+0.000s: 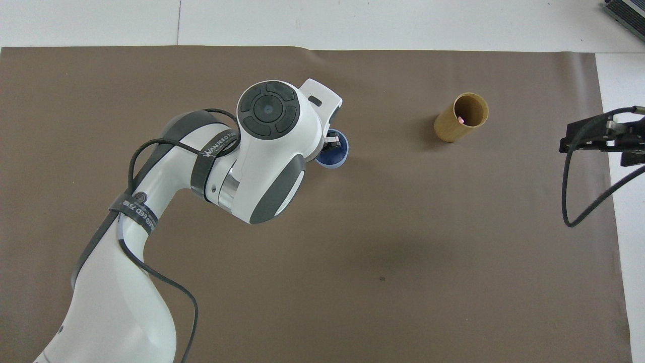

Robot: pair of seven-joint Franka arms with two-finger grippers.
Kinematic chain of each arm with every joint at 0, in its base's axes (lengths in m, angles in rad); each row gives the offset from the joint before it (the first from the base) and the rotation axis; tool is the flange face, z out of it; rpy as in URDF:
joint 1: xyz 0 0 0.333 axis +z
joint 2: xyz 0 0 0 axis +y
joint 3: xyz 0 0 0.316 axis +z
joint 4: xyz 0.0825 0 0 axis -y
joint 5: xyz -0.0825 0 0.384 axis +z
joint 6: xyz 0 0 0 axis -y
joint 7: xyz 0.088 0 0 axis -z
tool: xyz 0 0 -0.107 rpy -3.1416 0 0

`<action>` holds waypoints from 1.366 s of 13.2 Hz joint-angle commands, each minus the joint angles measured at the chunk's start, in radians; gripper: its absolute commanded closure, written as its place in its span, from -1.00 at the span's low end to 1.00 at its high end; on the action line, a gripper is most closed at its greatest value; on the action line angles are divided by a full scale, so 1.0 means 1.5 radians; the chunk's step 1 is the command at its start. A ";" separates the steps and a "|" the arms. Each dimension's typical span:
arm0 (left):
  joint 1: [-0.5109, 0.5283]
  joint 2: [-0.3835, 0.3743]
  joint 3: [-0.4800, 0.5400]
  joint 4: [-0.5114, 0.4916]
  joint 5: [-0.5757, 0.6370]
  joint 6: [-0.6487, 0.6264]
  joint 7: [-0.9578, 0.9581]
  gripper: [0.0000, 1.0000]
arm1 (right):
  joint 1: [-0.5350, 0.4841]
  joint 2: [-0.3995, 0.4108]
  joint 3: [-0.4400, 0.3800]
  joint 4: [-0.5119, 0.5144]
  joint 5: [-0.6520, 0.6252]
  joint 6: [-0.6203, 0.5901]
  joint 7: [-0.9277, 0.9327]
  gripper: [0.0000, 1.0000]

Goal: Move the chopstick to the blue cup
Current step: 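Lower the blue cup upright onto the table center with the left gripper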

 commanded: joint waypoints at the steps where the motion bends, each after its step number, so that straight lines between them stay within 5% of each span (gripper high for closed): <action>1: -0.026 0.022 0.013 0.020 -0.009 0.010 -0.008 1.00 | -0.009 -0.010 0.006 -0.011 0.004 0.000 -0.013 -1.00; 18: -0.058 0.055 0.013 0.012 -0.004 0.066 -0.073 0.96 | -0.009 -0.011 0.006 -0.011 0.004 0.000 -0.013 -1.00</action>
